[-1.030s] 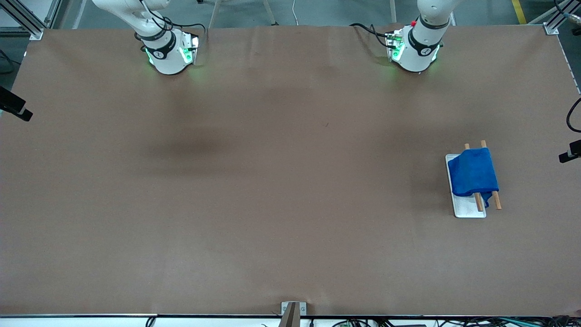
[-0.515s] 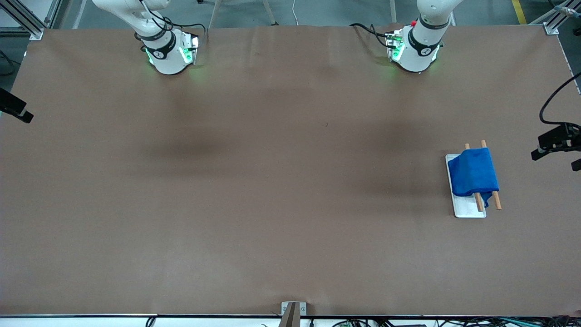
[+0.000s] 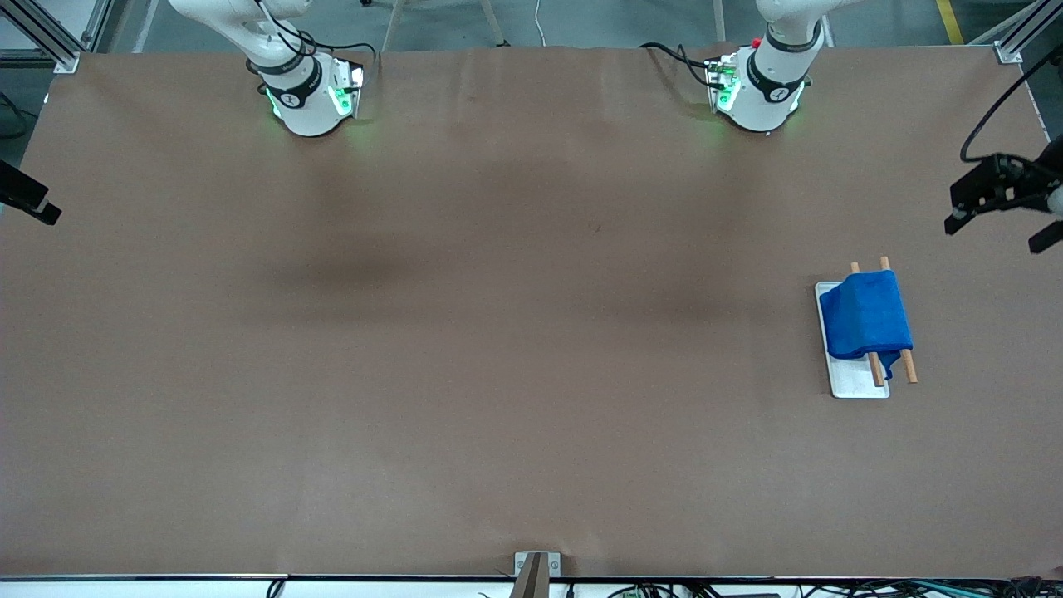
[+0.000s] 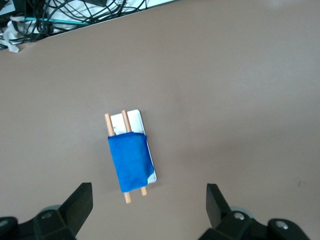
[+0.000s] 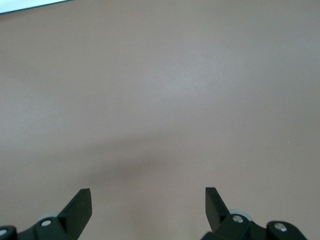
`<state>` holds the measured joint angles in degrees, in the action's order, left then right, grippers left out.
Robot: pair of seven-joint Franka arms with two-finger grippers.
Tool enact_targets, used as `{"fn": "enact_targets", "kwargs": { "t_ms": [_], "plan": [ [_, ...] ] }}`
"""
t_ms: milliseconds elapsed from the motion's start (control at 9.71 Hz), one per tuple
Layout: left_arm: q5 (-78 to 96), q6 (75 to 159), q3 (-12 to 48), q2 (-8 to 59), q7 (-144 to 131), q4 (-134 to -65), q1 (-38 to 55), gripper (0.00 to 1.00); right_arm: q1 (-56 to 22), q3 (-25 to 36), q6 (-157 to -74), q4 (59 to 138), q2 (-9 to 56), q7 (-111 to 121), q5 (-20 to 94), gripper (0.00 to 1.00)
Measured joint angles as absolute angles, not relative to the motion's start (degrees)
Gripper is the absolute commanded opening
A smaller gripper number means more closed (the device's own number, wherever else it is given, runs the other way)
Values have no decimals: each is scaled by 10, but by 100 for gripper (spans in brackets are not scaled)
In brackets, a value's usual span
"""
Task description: Right arm passes towel to left arm to hang
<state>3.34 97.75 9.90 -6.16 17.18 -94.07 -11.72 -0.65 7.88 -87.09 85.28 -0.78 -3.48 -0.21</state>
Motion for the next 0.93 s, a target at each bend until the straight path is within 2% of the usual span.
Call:
{"fn": "enact_targets", "kwargs": {
  "t_ms": [206, 412, 927],
  "plan": [
    [33, 965, 33, -111, 145, -979, -40, 100, -6, 79, -871, 853, -8, -35, -2, 100],
    [33, 959, 23, -120, 122, -983, -12, 100, -6, 79, -871, 853, -8, -35, -2, 100],
    [9, 893, 18, -44, 45, -877, 26, 100, -6, 79, -870, 853, -7, -35, -2, 100]
  ]
}}
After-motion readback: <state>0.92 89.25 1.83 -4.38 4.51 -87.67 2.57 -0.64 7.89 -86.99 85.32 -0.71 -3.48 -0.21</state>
